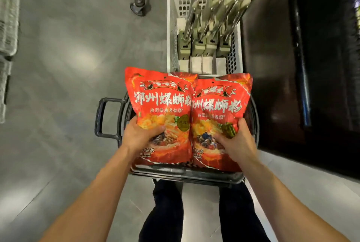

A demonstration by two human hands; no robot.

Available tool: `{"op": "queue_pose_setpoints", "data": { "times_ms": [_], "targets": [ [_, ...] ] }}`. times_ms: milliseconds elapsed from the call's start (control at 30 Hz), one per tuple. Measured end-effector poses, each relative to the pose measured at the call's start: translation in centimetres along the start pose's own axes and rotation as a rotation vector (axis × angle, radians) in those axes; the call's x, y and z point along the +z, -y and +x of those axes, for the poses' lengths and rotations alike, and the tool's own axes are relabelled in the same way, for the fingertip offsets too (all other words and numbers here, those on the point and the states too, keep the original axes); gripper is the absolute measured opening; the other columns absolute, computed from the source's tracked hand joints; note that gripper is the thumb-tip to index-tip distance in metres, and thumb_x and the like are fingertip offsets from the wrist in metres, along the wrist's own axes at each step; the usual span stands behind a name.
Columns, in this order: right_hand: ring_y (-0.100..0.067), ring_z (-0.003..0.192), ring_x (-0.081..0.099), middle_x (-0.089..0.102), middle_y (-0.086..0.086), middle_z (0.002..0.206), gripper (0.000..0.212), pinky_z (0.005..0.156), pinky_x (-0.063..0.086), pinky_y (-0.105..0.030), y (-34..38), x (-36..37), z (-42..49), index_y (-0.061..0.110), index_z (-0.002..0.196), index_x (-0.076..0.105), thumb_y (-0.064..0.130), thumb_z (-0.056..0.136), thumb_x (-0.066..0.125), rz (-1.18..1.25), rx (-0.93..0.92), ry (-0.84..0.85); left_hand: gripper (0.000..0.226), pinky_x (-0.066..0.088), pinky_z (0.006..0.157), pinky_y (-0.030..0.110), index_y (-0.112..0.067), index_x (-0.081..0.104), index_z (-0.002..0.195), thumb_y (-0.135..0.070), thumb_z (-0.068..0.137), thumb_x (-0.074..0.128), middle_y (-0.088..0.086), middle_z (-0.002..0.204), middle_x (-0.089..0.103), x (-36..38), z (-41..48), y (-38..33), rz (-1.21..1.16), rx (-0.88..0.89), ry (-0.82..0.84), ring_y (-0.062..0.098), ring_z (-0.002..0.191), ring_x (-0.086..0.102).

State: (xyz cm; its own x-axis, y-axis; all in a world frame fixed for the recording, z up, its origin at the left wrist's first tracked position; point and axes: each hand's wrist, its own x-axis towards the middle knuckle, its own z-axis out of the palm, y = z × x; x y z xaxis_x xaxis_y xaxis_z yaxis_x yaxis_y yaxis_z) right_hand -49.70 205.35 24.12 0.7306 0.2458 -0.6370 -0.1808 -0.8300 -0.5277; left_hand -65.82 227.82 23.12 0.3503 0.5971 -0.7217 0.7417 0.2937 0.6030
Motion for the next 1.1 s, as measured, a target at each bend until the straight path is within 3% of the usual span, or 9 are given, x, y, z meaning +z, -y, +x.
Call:
{"op": "queue_pose_setpoints", "data": {
  "times_ms": [67, 133, 267, 400, 633, 733, 867, 967, 1100],
  "targets": [
    [-0.022, 0.114, 0.061, 0.062, 0.012, 0.114, 0.070, 0.094, 0.048, -0.037, 2.6, -3.0, -2.6, 0.029, 0.133, 0.044, 0.037, 0.076, 0.084, 0.078, -0.060, -0.062, 0.041, 0.058, 0.075, 0.027, -0.024, 0.065, 0.100, -0.018, 0.069, 0.091, -0.009, 0.089, 0.073, -2.1, -2.3, -3.0, -0.007, 0.072, 0.005, 0.003, 0.074, 0.070],
    [-0.019, 0.108, 0.063, 0.062, 0.018, 0.103, 0.064, 0.088, 0.047, -0.033, 5.6, -6.4, -5.2, 0.029, 0.126, 0.049, 0.033, 0.074, 0.086, 0.140, -0.126, -0.119, 0.037, 0.055, 0.071, 0.024, -0.022, 0.069, 0.095, -0.020, 0.067, 0.093, -0.010, 0.082, 0.075, -4.5, -4.9, -7.0, -0.017, 0.142, 0.014, 0.002, 0.071, 0.070],
    [-0.021, 0.108, 0.063, 0.065, 0.010, 0.112, 0.071, 0.090, 0.049, -0.039, 11.9, -14.2, -10.5, 0.026, 0.130, 0.050, 0.035, 0.070, 0.088, 0.198, -0.269, -0.266, 0.028, 0.050, 0.066, 0.020, -0.021, 0.071, 0.087, -0.019, 0.068, 0.092, -0.014, 0.073, 0.075, -8.3, -10.3, -17.8, -0.049, 0.305, 0.038, 0.000, 0.066, 0.069],
    [-0.017, 0.109, 0.062, 0.065, 0.005, 0.122, 0.085, 0.096, 0.048, -0.037, 18.8, -22.6, -16.0, 0.025, 0.134, 0.049, 0.046, 0.060, 0.085, 0.324, -0.415, -0.414, 0.032, 0.052, 0.068, 0.017, -0.025, 0.069, 0.090, -0.013, 0.069, 0.091, -0.015, 0.084, 0.073, -10.7, -16.6, -28.6, -0.098, 0.535, 0.039, -0.002, 0.070, 0.068],
    [-0.016, 0.100, 0.068, 0.071, 0.001, 0.112, 0.071, 0.089, 0.053, -0.033, 24.9, -36.6, -25.0, 0.016, 0.126, 0.057, 0.019, 0.064, 0.092, 0.519, -0.558, -0.586, 0.038, 0.048, 0.059, 0.008, -0.021, 0.070, 0.097, -0.009, 0.068, 0.090, -0.014, 0.088, 0.071, -10.6, -28.6, -42.1, -0.176, 0.800, 0.090, -0.012, 0.064, 0.065],
    [-0.017, 0.092, 0.067, 0.070, -0.001, 0.102, 0.069, 0.077, 0.051, -0.020, 24.2, -42.0, -28.4, 0.012, 0.118, 0.060, 0.030, 0.056, 0.086, 0.555, -0.601, -0.652, 0.040, 0.051, 0.070, 0.019, -0.023, 0.071, 0.098, -0.011, 0.066, 0.092, -0.015, 0.090, 0.073, -8.6, -33.2, -44.7, -0.188, 0.882, 0.117, -0.003, 0.075, 0.069],
    [-0.001, 0.085, 0.065, 0.070, 0.009, 0.097, 0.046, 0.071, 0.050, -0.013, 20.0, -48.2, -31.1, 0.018, 0.110, 0.062, 0.012, 0.071, 0.087, 0.581, -0.653, -0.671, 0.044, 0.056, 0.084, 0.035, -0.025, 0.072, 0.098, -0.014, 0.062, 0.095, -0.008, 0.093, 0.077, -3.7, -37.9, -46.1, -0.176, 0.942, 0.163, 0.010, 0.086, 0.073],
    [-0.006, 0.091, 0.070, 0.073, 0.008, 0.104, 0.054, 0.075, 0.052, -0.021, 14.7, -52.2, -31.5, 0.015, 0.119, 0.063, 0.013, 0.071, 0.087, 0.622, -0.672, -0.685, 0.052, 0.056, 0.090, 0.042, -0.024, 0.073, 0.100, -0.026, 0.055, 0.098, -0.005, 0.097, 0.078, 1.7, -40.9, -46.5, -0.155, 0.958, 0.192, 0.017, 0.092, 0.073],
    [0.007, 0.082, 0.068, 0.070, 0.013, 0.098, 0.048, 0.064, 0.048, -0.006, 7.0, -57.8, -31.4, 0.016, 0.113, 0.063, 0.005, 0.072, 0.085, 0.642, -0.663, -0.721, 0.071, 0.056, 0.090, 0.043, -0.020, 0.073, 0.103, -0.042, 0.040, 0.095, -0.004, 0.098, 0.078, 10.7, -44.9, -45.7, -0.171, 0.935, 0.211, 0.019, 0.092, 0.074]
  ]
}}
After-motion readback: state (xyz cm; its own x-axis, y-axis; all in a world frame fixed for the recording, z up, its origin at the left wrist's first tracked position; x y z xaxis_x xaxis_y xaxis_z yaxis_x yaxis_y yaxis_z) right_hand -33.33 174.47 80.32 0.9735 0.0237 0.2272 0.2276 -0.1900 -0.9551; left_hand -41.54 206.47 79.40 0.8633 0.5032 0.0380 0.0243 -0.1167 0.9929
